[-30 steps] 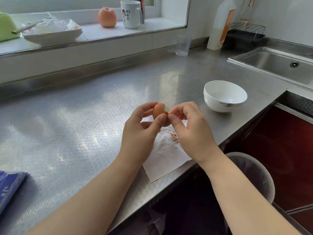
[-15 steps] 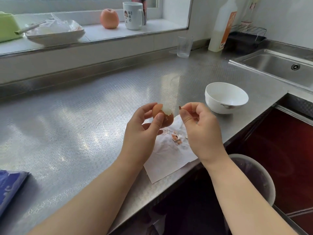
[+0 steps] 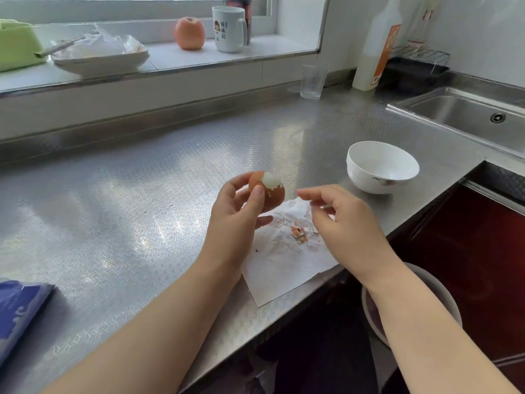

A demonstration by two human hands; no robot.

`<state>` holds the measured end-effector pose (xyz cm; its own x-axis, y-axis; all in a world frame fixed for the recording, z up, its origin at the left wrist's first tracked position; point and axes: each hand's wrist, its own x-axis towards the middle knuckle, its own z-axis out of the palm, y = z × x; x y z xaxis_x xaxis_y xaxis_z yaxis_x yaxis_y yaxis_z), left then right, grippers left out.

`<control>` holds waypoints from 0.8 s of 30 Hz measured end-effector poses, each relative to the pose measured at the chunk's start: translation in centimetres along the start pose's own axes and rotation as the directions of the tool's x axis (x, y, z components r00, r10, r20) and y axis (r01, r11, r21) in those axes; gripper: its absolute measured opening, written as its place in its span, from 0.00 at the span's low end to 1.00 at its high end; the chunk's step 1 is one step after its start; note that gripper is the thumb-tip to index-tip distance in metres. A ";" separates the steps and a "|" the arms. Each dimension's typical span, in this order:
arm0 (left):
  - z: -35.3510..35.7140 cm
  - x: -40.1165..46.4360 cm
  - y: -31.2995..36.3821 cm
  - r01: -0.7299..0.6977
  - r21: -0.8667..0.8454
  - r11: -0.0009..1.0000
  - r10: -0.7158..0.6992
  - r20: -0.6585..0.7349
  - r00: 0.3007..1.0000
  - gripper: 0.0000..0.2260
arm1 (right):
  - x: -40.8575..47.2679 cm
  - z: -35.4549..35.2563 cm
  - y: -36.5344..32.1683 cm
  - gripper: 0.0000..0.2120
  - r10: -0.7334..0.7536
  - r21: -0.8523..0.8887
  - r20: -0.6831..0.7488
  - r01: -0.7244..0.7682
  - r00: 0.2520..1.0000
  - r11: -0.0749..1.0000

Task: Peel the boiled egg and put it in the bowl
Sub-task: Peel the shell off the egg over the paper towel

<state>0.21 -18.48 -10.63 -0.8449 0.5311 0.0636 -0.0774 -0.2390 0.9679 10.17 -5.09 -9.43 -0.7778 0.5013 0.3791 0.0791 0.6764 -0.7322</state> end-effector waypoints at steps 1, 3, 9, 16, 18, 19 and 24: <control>0.0 0.0 0.0 0.005 -0.003 1.000 -0.005 0.014 1.000 0.09 | 0.1 0.1 -0.3 0.14 -0.052 0.043 -0.065 0.055 0.996 0.998; 0.1 0.0 0.0 0.017 -0.002 1.000 -0.017 0.043 0.999 0.10 | 0.3 0.3 -0.7 0.11 -0.127 0.099 -0.134 0.141 0.983 0.985; 0.3 -0.2 -0.1 0.036 -0.031 0.999 -0.032 0.119 0.992 0.12 | 0.5 1.5 -1.0 0.14 -0.130 0.118 -0.107 0.143 0.986 0.983; 0.3 -0.1 -0.1 -0.010 -0.039 0.999 0.013 0.077 0.997 0.12 | 0.4 2.1 -1.3 0.07 -0.126 0.180 -0.215 0.166 0.969 0.970; 0.3 -0.1 0.0 -0.030 -0.011 0.999 0.031 0.064 0.997 0.13 | 0.6 2.1 -1.3 0.06 -0.127 0.174 -0.207 0.164 0.970 0.971; 0.3 -0.2 0.0 -0.038 0.004 0.999 0.038 0.060 0.997 0.14 | 0.6 2.0 -1.3 0.05 -0.127 0.170 -0.196 0.162 0.972 0.972; 0.3 -0.3 0.0 -0.029 0.055 0.998 0.025 0.073 0.997 0.13 | 0.7 1.7 -1.2 0.03 -0.125 0.136 -0.099 0.138 0.987 0.981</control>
<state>0.66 -18.39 -10.62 -0.8055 0.5833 0.1052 -0.0240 -0.2094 0.9775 8.45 -6.45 -9.24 -0.7162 0.4638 0.5214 -0.1142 0.6592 -0.7432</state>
